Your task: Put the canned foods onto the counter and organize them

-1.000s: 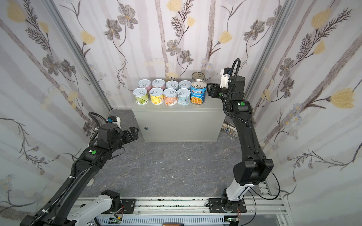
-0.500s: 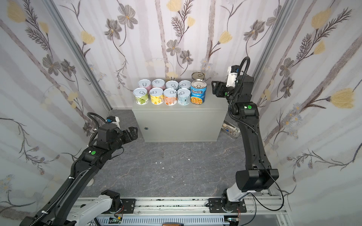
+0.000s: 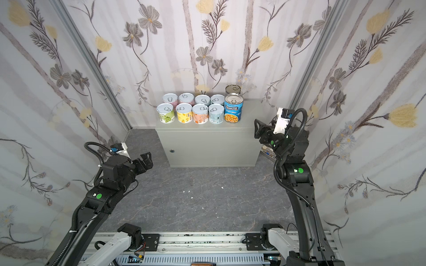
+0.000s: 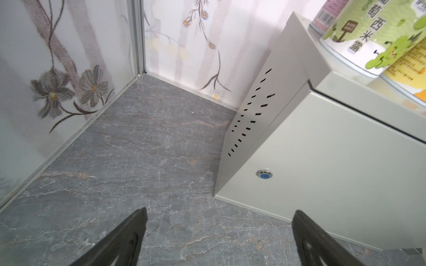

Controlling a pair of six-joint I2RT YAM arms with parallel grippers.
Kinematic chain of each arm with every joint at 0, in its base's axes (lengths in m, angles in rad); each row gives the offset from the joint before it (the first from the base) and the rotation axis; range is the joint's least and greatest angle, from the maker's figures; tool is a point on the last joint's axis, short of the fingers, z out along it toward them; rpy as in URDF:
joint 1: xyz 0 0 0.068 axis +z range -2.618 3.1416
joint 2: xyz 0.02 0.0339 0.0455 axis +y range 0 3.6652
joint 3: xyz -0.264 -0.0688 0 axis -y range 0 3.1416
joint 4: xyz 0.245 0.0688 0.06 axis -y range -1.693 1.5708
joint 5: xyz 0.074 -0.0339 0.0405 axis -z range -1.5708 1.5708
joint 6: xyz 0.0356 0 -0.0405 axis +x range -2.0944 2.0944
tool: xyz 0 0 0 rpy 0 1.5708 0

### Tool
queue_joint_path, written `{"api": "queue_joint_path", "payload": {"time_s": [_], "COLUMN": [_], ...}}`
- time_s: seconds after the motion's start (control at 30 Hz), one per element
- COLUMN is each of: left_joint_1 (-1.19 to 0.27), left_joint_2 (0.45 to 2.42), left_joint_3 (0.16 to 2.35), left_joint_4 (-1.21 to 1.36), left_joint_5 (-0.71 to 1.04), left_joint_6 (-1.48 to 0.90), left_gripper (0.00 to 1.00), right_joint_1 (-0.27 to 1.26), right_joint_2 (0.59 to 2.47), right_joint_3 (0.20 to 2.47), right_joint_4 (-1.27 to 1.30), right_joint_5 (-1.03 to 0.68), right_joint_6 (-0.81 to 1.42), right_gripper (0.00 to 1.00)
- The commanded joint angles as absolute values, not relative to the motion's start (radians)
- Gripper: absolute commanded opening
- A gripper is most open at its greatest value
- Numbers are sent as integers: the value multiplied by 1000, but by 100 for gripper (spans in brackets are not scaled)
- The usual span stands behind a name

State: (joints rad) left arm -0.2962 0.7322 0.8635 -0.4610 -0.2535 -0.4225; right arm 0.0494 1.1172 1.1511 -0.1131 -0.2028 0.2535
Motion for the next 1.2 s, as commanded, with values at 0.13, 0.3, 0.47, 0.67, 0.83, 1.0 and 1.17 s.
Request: {"api": "queue_joint_path", "payload": {"time_s": [0.13,0.3,0.47,0.67,0.83,1.0,1.17], "left_joint_1": [-295,-296,-295,-293,-187,-124,-85], "left_joint_2": [647,591,457,429,634,918,1158], "left_joint_3": [695,563,389,175,146,192,248], "left_joint_4": [-410,-287,-54,337,515,665,820], "left_joint_5": [-323,-364,-375,-384,-289,-219,-140], "left_joint_6": [-349,-301,-236,-89,-115,-95,-66], "left_gripper": [100,100,100,100,100,100,100], "right_joint_1": [51,53,53,55,55,56,55], "right_joint_2": [856,687,557,492,529,631,764], "right_joint_3": [808,525,304,95,2,-48,-103], "right_joint_4": [77,195,315,527,659,822,1047], "right_joint_5": [-137,-78,6,152,214,262,326], "right_joint_6": [287,346,341,297,213,150,91], "right_gripper": [100,100,100,100,100,100,100]}}
